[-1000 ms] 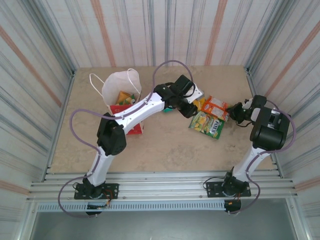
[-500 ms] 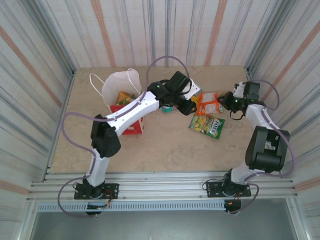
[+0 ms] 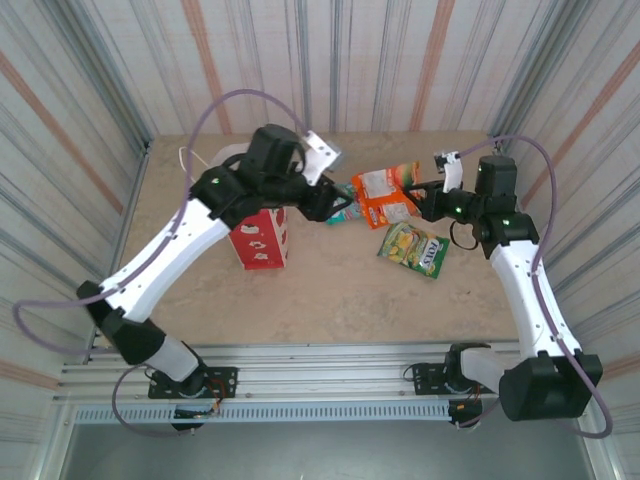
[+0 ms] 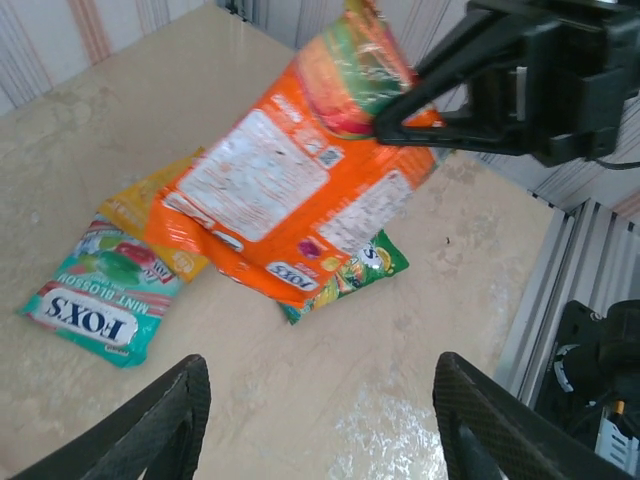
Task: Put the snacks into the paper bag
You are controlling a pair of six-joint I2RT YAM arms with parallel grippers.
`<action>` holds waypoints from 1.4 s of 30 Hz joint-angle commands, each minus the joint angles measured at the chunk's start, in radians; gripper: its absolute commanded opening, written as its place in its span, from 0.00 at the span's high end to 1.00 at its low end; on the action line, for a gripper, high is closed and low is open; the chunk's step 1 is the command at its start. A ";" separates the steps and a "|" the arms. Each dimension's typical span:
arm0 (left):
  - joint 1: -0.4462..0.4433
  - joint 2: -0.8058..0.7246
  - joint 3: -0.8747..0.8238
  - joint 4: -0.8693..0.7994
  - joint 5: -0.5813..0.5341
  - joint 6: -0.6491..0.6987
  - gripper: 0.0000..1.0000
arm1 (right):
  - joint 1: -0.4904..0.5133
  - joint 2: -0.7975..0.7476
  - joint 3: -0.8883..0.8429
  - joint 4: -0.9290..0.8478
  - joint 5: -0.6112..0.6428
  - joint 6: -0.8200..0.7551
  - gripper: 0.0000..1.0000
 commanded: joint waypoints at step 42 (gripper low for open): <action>0.077 -0.136 -0.314 0.011 0.425 0.283 0.72 | 0.371 0.150 0.270 -0.282 -0.246 -0.626 1.00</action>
